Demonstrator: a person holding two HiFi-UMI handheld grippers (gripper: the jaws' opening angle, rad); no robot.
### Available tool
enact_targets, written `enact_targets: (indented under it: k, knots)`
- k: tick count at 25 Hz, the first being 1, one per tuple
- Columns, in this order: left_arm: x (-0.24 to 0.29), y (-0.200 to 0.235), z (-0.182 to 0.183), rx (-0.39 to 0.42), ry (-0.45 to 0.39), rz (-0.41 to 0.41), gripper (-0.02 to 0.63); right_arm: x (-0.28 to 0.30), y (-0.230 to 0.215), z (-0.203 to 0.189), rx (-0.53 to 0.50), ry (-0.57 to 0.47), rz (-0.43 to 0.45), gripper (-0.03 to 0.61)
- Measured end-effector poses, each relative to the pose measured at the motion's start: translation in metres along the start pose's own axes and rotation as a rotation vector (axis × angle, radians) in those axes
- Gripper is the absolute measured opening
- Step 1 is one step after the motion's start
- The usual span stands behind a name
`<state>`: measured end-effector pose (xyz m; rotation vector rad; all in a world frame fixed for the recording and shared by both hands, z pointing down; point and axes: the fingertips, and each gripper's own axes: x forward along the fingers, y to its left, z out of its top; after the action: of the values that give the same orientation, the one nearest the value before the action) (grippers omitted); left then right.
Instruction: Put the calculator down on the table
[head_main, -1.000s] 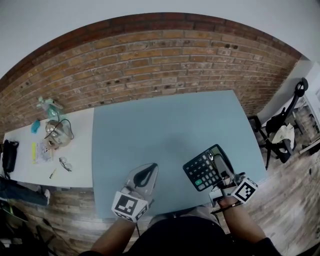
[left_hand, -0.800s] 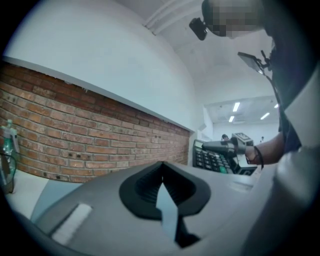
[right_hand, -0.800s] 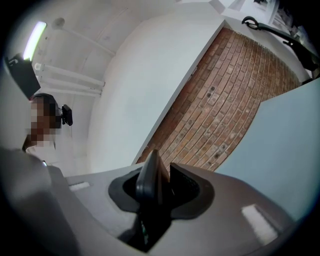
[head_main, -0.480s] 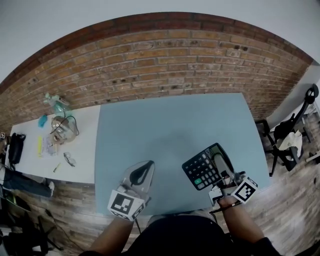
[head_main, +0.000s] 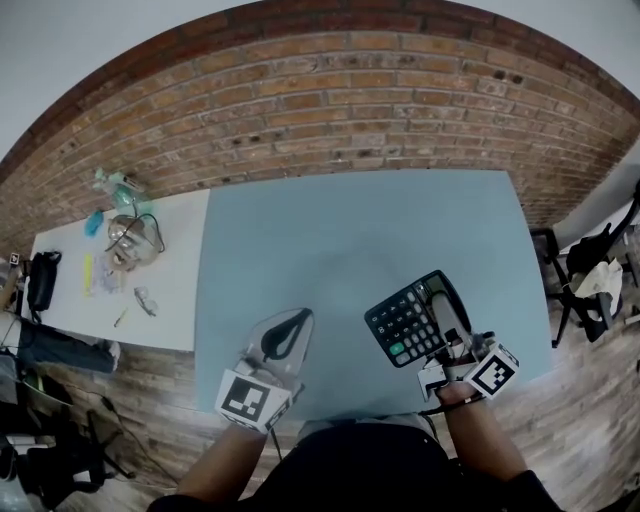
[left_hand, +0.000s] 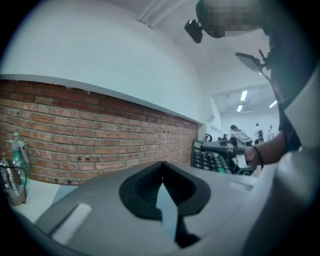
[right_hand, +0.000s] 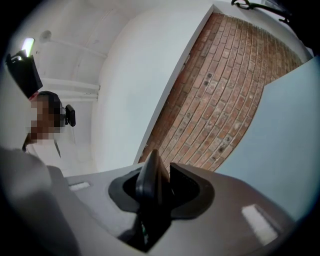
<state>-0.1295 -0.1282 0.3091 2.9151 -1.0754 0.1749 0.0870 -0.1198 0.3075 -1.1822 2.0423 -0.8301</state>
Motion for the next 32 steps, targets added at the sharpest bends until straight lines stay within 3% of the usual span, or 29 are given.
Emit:
enact_targets:
  k: [7, 12, 16, 20, 24, 28, 32]
  knots:
    - [0.011, -0.005, -0.015, -0.006, 0.052, -0.032, 0.003, -0.003, -0.019, -0.015, 0.034, 0.04, -0.018, 0.1]
    - [0.011, -0.004, -0.021, -0.006, 0.064, -0.002, 0.003, -0.006, -0.034, -0.024, 0.067, 0.054, -0.034, 0.1]
    - [0.015, -0.008, -0.022, -0.055, 0.074, 0.009, 0.003, -0.011, -0.044, -0.03, 0.077, 0.07, -0.05, 0.1]
    - [0.013, -0.007, -0.037, -0.013, 0.094, 0.019, 0.003, -0.013, -0.049, -0.037, 0.114, 0.083, -0.051, 0.1]
    - [0.018, -0.009, -0.039, -0.102, 0.1, 0.053, 0.003, -0.015, -0.055, -0.042, 0.108, 0.108, -0.056, 0.1]
    - [0.012, -0.007, -0.056, -0.05, 0.117, 0.051, 0.003, -0.019, -0.062, -0.048, 0.104, 0.128, -0.076, 0.1]
    - [0.01, -0.009, -0.066, -0.069, 0.135, 0.051, 0.003, -0.02, -0.068, -0.053, 0.112, 0.133, -0.086, 0.1]
